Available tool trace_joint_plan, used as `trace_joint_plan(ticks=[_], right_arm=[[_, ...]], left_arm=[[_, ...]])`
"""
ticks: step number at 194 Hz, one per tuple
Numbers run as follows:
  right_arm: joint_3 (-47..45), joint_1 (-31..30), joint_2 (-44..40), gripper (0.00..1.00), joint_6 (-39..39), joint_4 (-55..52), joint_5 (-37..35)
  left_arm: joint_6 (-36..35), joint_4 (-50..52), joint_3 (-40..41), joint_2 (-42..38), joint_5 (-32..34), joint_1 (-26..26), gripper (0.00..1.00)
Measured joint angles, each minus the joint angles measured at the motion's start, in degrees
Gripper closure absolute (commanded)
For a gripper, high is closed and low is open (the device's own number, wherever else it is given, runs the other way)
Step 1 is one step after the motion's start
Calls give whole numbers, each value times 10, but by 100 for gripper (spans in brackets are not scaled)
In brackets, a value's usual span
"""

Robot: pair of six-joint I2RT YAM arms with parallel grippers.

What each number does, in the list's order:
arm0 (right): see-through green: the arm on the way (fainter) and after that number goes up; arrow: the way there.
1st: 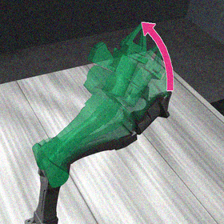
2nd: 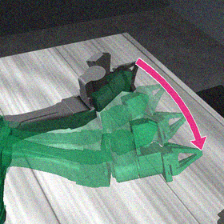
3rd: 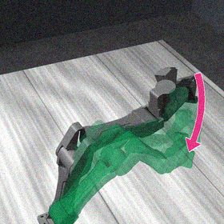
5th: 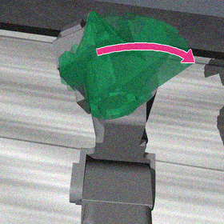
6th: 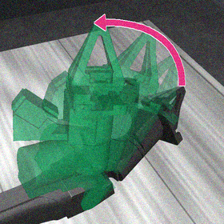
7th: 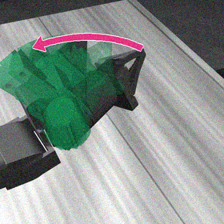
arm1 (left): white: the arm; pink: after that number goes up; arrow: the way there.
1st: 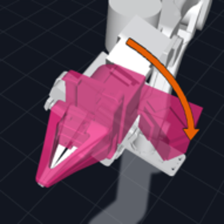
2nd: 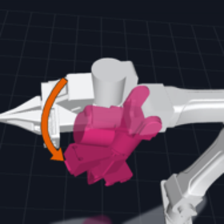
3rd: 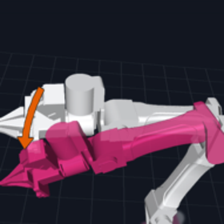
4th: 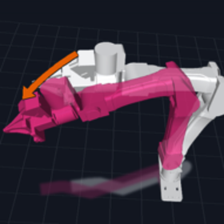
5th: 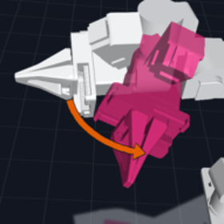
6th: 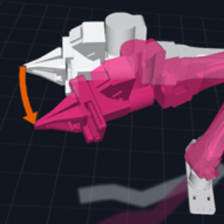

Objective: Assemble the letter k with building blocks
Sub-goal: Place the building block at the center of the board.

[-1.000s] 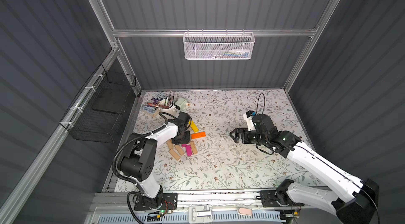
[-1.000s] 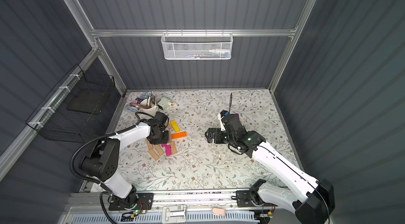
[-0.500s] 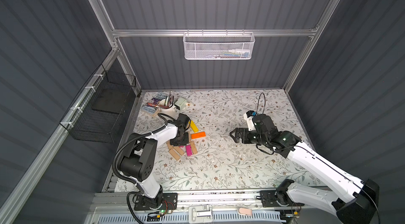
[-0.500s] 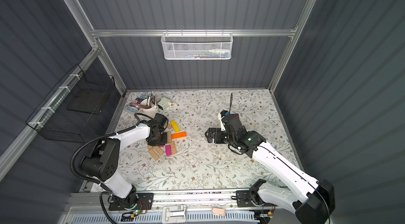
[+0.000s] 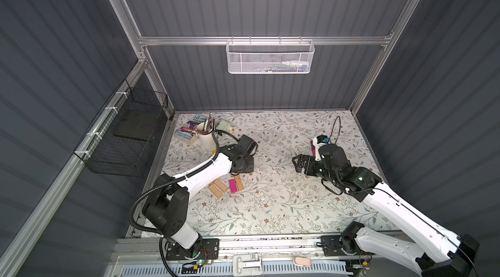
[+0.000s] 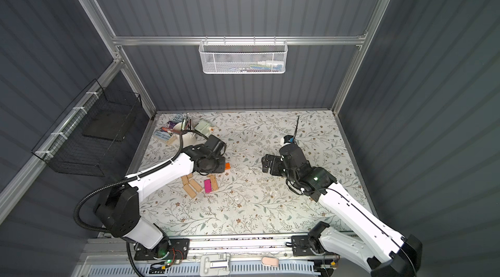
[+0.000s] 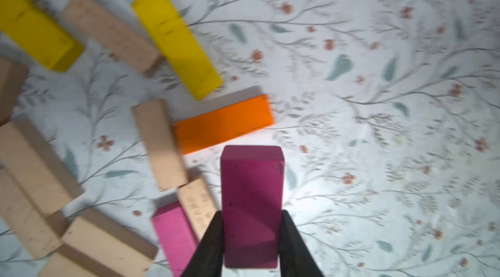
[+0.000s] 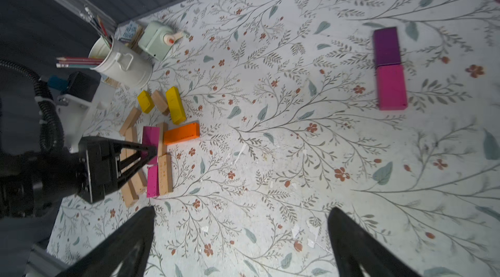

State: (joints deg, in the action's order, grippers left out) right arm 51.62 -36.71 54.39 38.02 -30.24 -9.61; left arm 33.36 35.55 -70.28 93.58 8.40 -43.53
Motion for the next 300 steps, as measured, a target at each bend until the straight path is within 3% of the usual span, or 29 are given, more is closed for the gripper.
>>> trace_joint_plan(ticks=[23, 48, 103, 154, 187, 242, 266, 300], right_arm=[[-15, 5, -28, 1, 18, -7, -40], [-35, 8, -56, 1, 36, -19, -67], [-44, 9, -81, 1, 53, -44, -88], [-46, 9, -89, 1, 55, -53, -97], [-46, 10, -102, 1, 55, -61, -100], [-46, 11, -108, 1, 58, -73, -101], [-43, 12, -92, 4, 59, -76, -96], [-14, 13, -6, 13, 55, -70, -70]], left_arm=[[14, -18, -78, 80, 11, -63, 81], [15, -26, -176, 193, 17, -97, 81], [14, -23, -297, 344, 21, -103, 76], [14, -21, -356, 385, 21, -103, 64], [15, -20, -360, 390, 19, -103, 57], [15, -26, -337, 370, 19, -103, 58], [7, -38, -256, 282, 12, -103, 58], [-30, -65, -163, 94, 6, -103, 59]])
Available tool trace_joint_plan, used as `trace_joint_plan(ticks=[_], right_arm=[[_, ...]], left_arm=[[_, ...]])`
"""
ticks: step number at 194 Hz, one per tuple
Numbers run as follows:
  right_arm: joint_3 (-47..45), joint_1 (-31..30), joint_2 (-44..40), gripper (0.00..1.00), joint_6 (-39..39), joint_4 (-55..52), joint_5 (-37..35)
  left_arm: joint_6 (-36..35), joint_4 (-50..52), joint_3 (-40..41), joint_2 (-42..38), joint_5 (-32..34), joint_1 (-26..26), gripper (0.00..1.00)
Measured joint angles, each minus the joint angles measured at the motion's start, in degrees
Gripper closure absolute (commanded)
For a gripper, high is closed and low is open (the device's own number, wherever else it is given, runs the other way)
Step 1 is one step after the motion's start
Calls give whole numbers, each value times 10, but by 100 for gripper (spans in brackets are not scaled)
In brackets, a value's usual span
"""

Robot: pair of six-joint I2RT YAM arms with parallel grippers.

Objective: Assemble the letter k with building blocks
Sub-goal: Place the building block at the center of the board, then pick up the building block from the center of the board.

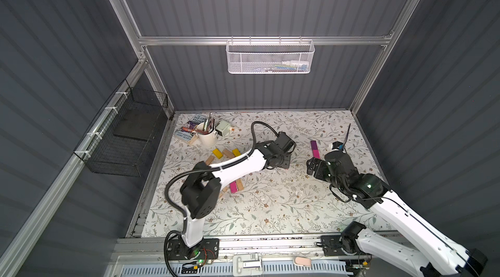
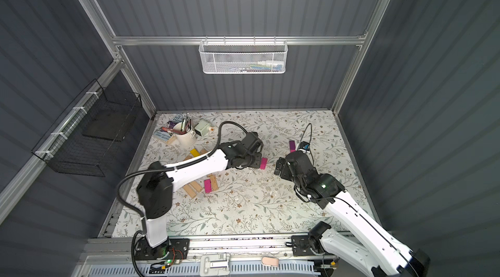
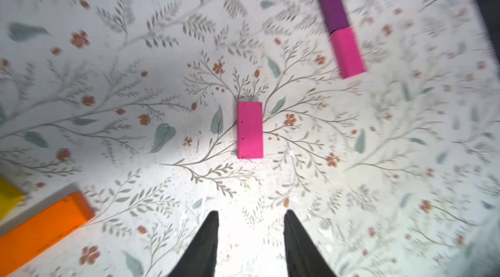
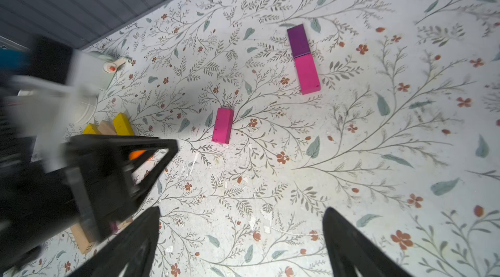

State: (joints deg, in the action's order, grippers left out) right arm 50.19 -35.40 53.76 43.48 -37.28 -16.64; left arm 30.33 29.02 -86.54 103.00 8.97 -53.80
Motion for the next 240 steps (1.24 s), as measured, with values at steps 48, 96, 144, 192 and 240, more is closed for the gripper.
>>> trace_joint_plan(ticks=[48, 96, 144, 192, 240], right_arm=[[48, 3, 158, 24, -12, 40, 54], [113, 16, 317, 32, -30, 74, 107], [209, 29, 456, 39, -35, 69, 88], [250, 49, 544, 44, -50, 58, 79], [277, 53, 591, 49, -65, 51, 92]], left_arm=[[-95, -30, 178, -261, -46, 1, 54], [-217, 3, 268, -398, -71, 1, 28], [-359, 50, 316, -443, -61, 1, 11], [-418, 43, 370, -468, -34, 1, 5], [-433, 33, 371, -474, -7, 1, 2]])
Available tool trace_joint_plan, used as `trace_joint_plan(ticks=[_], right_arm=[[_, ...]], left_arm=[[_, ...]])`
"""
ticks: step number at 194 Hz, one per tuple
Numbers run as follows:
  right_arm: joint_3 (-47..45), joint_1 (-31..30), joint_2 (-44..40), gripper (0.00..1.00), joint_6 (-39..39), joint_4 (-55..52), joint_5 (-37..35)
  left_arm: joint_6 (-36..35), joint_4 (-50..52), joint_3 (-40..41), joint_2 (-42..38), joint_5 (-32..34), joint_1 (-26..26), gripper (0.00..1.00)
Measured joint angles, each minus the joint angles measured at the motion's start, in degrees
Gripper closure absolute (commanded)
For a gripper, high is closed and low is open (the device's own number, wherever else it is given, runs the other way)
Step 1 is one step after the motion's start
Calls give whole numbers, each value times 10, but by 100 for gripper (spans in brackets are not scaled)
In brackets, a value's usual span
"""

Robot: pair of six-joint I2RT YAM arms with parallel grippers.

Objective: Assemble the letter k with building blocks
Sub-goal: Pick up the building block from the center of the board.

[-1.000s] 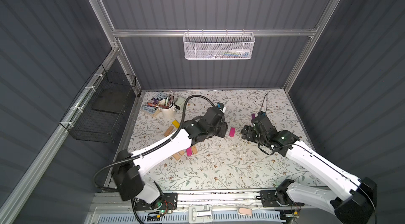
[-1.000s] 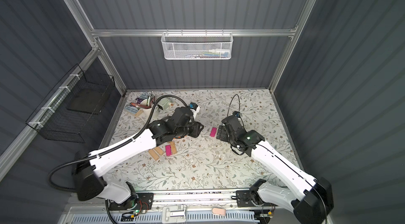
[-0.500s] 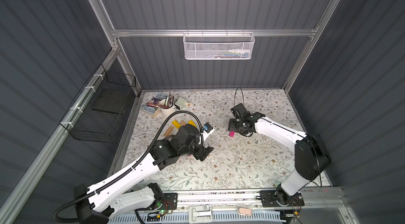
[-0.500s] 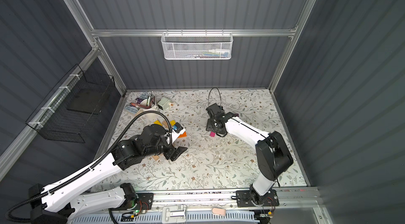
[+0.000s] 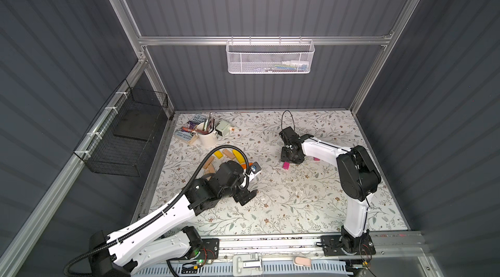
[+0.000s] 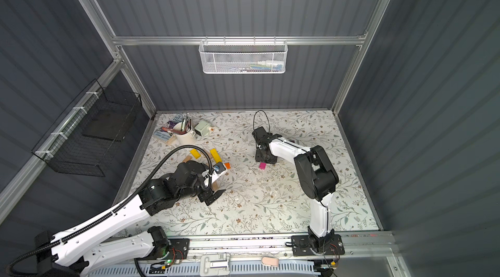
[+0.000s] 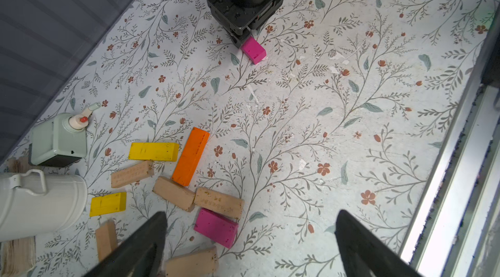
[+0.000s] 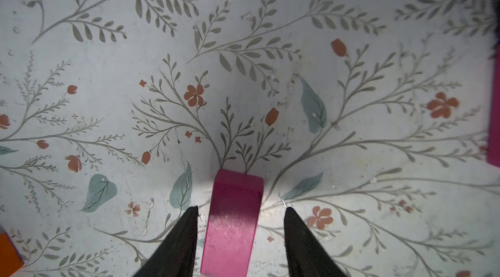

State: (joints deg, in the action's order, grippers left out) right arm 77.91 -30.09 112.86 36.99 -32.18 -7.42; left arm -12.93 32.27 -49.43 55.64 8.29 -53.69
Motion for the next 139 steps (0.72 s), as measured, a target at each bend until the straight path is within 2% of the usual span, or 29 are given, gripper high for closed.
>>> trace_joint_plan(ticks=[71, 139], right_arm=[[1, -3, 3, 61, -2, -6, 13], [-5, -3, 3, 60, -2, -5, 20]], left_arm=[[-2, -2, 0, 8, 18, 0, 2], [-2, -2, 0, 8, 23, 0, 2]])
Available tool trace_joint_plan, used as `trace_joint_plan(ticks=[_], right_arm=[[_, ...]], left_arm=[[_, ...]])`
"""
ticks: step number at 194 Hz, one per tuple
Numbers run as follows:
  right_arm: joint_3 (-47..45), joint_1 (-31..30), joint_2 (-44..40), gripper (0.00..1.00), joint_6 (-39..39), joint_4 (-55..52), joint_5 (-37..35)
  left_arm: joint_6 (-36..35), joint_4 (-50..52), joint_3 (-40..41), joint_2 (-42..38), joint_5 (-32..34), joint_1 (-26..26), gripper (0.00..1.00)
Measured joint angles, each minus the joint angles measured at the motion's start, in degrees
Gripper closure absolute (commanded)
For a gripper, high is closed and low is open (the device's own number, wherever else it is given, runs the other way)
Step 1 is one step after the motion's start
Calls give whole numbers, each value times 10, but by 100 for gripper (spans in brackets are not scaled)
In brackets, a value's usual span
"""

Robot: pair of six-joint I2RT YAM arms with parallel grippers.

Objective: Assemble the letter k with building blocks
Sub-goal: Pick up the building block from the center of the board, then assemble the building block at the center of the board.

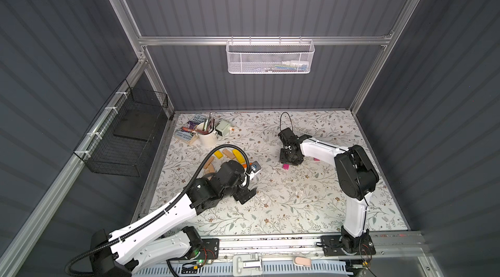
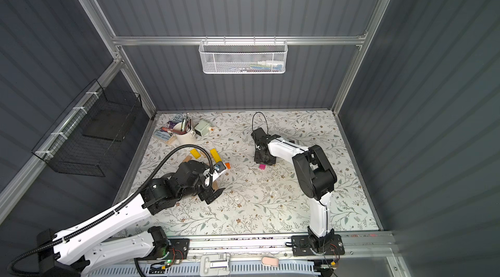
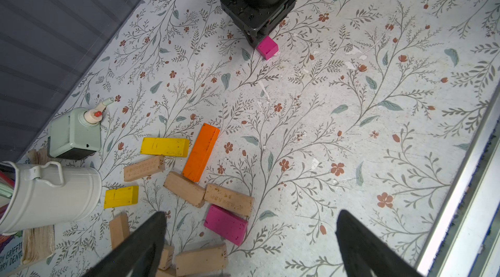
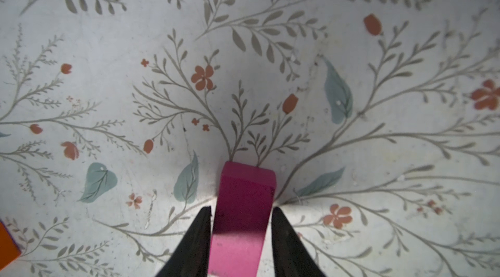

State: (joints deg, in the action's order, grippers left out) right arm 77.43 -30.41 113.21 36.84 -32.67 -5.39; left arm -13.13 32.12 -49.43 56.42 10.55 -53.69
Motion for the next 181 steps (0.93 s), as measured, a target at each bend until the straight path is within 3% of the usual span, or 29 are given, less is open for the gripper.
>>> trace_joint_plan(ticks=[49, 92, 127, 181], right_arm=[[-5, 0, 7, 70, -7, 2, 0], [-32, 0, -14, 72, -38, 16, -3], [-84, 15, -111, 70, -121, 20, 10], [-162, 131, -273, 71, -252, 0, 49]], left_arm=[[0, 0, 0, 0, 0, 0, 2], [0, 0, 0, 0, -1, 0, 2], [0, -27, 0, 7, -31, 0, 0], [-33, -78, -84, 129, -115, 0, 0]])
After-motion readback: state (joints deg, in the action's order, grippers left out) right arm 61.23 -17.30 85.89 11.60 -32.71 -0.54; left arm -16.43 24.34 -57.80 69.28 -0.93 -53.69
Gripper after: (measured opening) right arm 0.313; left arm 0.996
